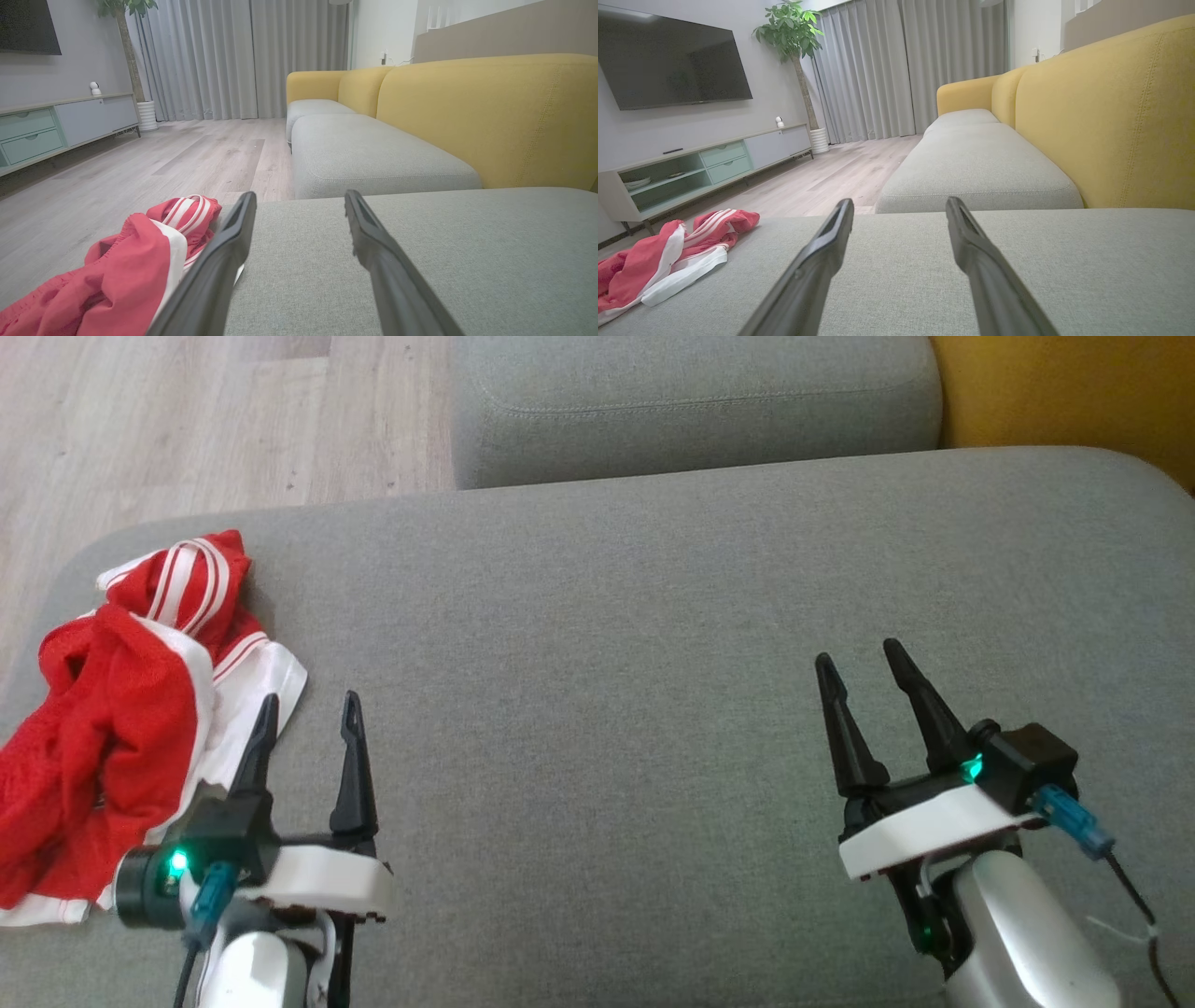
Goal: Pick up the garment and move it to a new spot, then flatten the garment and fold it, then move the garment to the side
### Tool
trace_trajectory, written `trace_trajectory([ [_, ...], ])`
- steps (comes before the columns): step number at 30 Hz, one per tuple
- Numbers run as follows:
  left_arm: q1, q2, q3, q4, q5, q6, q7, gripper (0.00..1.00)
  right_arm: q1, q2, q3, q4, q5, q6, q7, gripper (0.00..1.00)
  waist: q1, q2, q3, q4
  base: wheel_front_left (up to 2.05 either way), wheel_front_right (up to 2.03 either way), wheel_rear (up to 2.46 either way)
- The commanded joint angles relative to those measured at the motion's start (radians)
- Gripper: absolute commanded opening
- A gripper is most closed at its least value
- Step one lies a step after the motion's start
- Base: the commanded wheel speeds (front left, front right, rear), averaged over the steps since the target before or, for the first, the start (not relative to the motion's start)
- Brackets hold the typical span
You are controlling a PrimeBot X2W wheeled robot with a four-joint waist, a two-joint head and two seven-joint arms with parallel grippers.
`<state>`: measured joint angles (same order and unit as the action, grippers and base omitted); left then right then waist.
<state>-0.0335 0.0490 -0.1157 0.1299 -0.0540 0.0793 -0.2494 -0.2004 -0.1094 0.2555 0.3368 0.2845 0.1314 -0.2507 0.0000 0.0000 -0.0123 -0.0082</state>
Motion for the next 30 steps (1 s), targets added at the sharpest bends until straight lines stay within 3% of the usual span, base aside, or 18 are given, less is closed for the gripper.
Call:
trace_trajectory([
  [1, -0.065, 0.008, 0.03, -0.037, 0.007, 0.005, -0.012, 1.0, -0.058, -0.007, 0.022, -0.029, -0.007, -0.001, -0.011, 1.0, 0.0, 0.0, 0.0, 0.0, 0.0, 0.0, 0.0],
  [22, -0.069, 0.003, 0.039, -0.023, -0.006, -0.009, -0.012, 1.0, -0.055, -0.007, 0.022, -0.021, 0.002, -0.001, -0.011, 1.0, 0.0, 0.0, 0.001, 0.002, 0.0, 0.0, 0.0],
  [30, -0.063, 0.002, 0.049, -0.021, -0.007, -0.008, -0.012, 1.0, -0.054, -0.002, 0.036, -0.014, 0.005, -0.001, -0.011, 1.0, 0.0, 0.0, -0.003, 0.049, 0.0, 0.0, 0.0],
])
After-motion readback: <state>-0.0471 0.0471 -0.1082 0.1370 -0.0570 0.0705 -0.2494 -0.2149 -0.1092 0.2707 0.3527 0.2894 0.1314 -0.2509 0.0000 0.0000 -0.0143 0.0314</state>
